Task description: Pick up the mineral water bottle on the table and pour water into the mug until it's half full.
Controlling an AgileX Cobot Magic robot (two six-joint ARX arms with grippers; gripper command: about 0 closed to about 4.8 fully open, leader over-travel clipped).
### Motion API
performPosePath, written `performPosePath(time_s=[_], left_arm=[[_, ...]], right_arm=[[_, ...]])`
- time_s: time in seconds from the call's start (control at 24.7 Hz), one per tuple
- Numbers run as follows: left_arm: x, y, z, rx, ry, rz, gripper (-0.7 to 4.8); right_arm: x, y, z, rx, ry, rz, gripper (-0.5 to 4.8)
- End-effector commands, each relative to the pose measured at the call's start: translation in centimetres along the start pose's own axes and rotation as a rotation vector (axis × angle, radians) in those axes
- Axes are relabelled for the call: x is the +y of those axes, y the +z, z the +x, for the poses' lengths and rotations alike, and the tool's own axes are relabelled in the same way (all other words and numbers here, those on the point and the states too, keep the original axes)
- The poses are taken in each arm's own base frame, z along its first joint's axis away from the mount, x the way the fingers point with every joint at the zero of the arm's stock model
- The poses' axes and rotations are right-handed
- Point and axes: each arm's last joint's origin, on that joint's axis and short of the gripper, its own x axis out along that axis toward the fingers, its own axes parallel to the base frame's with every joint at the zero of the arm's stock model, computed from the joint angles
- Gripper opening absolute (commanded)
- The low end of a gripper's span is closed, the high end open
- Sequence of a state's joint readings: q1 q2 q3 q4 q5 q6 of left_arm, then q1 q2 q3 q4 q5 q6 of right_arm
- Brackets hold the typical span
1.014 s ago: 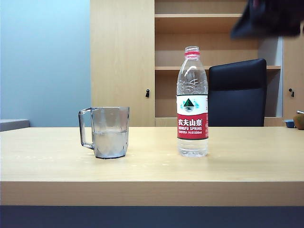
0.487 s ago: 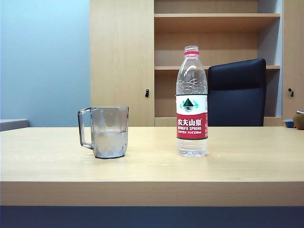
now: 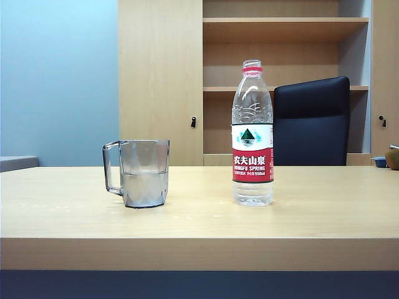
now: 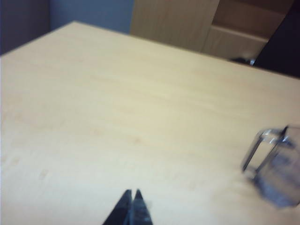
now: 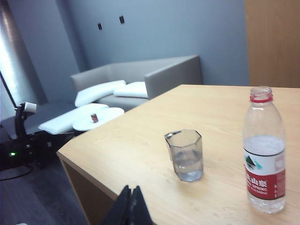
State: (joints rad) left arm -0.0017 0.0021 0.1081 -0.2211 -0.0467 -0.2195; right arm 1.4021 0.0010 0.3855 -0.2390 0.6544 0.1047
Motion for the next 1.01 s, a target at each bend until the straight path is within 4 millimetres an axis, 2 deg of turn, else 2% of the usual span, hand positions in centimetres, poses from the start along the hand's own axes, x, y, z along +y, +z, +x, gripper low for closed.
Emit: performPosePath(time_s=[0.04,0.16,0.37,0.49,0.69,1.01], left_arm=[[0.2,-0.9,0.0,0.092,0.017,0.034,-0.06],[0.0,-0.8,0.4,-0.002,-0.057,0.196,-0.06],[0.0,-1.2,0.9,-0.102,-0.08,0.226,-0.06],[0.0,-1.2,0.9,-0.103,-0.078,0.226,-0.06],[0.1,-1.4,1.0,-0.09,-0.079,0.226,-0.06],[0.1,-1.4,1.0,-0.09,-0.079,0.226,-0.06]], right_arm=[[0.0,0.0,0.0,0.006,-0.001,-0.014,-0.09],[-0.1,-0.6,-0.1,0.056,-0.002,-0.098,-0.09],[-0.3,-2.3,-0.1,0.184,-0.006,-0.266,-0.08],[-0.2,-3.7,0.2,0.212,-0.006,-0.287,-0.09],[0.0,-5.0,0.7,0.199,-0.005,-0.264,-0.09],[0.0,-5.9,0.8,0.235,-0.009,-0.285,-0.09]])
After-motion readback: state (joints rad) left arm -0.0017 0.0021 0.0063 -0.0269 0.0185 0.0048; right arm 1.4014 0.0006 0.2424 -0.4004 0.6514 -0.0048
